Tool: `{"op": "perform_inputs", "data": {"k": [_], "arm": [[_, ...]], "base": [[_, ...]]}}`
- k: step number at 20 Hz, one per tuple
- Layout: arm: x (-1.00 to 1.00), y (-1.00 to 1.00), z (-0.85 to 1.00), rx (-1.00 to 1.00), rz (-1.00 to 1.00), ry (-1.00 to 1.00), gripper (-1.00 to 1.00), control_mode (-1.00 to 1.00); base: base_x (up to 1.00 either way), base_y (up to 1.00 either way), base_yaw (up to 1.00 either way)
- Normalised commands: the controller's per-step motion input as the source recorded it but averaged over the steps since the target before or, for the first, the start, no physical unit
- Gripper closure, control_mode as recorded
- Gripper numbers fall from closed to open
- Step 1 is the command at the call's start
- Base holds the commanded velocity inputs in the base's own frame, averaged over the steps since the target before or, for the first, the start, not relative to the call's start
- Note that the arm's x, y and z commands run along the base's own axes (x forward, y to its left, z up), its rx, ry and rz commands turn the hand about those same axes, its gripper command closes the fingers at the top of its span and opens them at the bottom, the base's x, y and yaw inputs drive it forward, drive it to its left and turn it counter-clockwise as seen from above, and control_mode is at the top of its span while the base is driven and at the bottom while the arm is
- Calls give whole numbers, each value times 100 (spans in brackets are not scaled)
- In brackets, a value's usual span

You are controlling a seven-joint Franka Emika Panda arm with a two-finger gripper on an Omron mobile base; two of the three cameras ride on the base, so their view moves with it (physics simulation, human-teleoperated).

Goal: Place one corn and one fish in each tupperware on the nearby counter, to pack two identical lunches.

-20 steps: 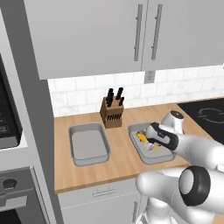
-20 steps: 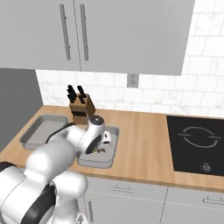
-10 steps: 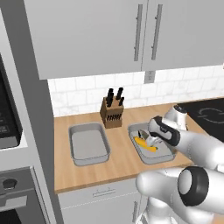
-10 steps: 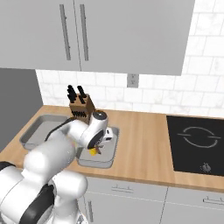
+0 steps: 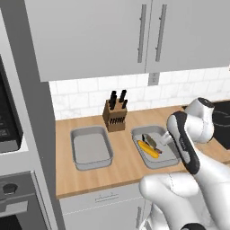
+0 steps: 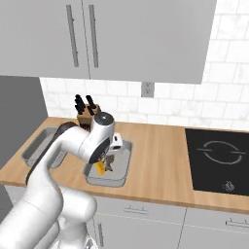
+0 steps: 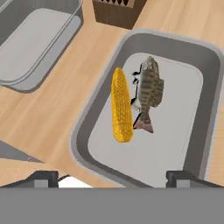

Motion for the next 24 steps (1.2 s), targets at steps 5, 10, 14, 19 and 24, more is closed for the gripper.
{"op": "perform_inputs", "data": {"k": [5,10,14,19,24], "arm": [[-84,46,44,0,-17,-16,-100,-100],[-25,23,34,0,-32,-16,-100,-100],[-34,3,20,0,-36,-18,-100,-100],[-69,6,-12,0,-32,-32,-100,-100],[0,0,0,0,0,0,-100,100]], "base": [[0,0,0],[0,0,0],[0,0,0],[0,0,0],[-100,6,-15]]}}
